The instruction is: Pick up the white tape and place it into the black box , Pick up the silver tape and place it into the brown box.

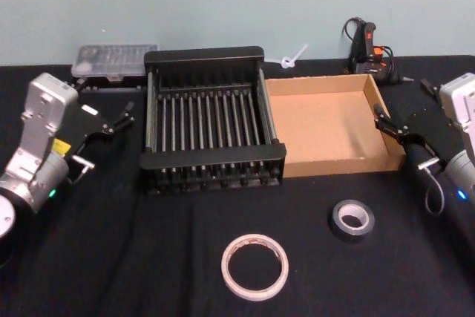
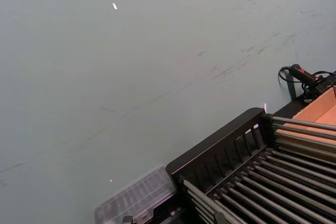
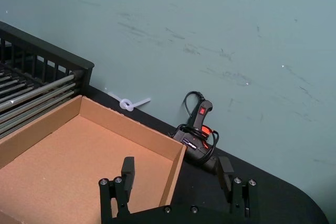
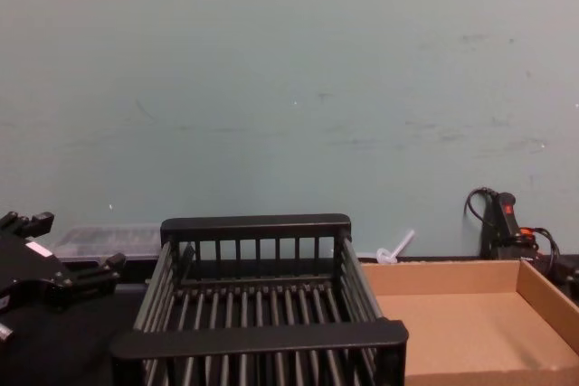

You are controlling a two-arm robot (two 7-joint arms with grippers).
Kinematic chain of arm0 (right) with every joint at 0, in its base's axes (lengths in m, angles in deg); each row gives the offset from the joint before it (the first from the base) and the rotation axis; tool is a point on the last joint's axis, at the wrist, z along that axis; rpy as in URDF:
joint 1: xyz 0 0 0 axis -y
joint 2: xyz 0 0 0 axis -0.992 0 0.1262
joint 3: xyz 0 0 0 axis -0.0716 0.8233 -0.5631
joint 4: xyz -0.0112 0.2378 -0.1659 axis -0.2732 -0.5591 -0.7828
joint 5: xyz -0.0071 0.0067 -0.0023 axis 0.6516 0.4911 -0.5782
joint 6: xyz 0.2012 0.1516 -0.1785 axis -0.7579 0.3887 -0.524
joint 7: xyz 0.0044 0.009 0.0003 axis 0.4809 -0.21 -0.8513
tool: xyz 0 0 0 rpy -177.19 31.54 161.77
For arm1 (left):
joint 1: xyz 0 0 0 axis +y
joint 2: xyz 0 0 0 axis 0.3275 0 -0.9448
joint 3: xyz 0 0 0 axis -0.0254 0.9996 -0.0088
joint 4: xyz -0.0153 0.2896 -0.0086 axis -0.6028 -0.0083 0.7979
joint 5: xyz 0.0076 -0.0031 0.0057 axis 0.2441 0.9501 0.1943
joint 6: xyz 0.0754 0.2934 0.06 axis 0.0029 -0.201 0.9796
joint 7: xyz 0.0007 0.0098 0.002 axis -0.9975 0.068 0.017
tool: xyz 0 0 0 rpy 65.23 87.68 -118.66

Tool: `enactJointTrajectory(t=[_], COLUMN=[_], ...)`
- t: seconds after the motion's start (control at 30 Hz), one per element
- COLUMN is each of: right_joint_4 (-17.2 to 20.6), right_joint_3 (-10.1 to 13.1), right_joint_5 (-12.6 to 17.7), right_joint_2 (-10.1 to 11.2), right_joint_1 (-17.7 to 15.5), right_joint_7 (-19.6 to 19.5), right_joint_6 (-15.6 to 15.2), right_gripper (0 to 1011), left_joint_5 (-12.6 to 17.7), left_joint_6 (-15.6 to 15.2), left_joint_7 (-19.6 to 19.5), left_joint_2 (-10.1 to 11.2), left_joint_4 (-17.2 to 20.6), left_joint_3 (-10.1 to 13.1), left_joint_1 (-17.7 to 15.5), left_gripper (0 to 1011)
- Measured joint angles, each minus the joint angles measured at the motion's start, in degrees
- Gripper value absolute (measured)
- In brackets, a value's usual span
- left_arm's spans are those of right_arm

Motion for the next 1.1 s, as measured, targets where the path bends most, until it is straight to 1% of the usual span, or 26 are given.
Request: enactJointTrajectory(t=[1.1], right_joint_4=[0.0], right_joint_3=[0.0], right_joint_5=[0.0], right_joint_2=[0.0], right_joint_1=[0.0], right_joint_7=[0.0], right_joint_6=[0.0], right_gripper=[1002], left_joint_5=[0.0], left_joint_6=[0.0], left_joint_7=[0.0], left_joint_2=[0.0], left_joint_4=[0.0], left_joint_3=[0.0], left_joint_1=[0.0], left_gripper=[1001])
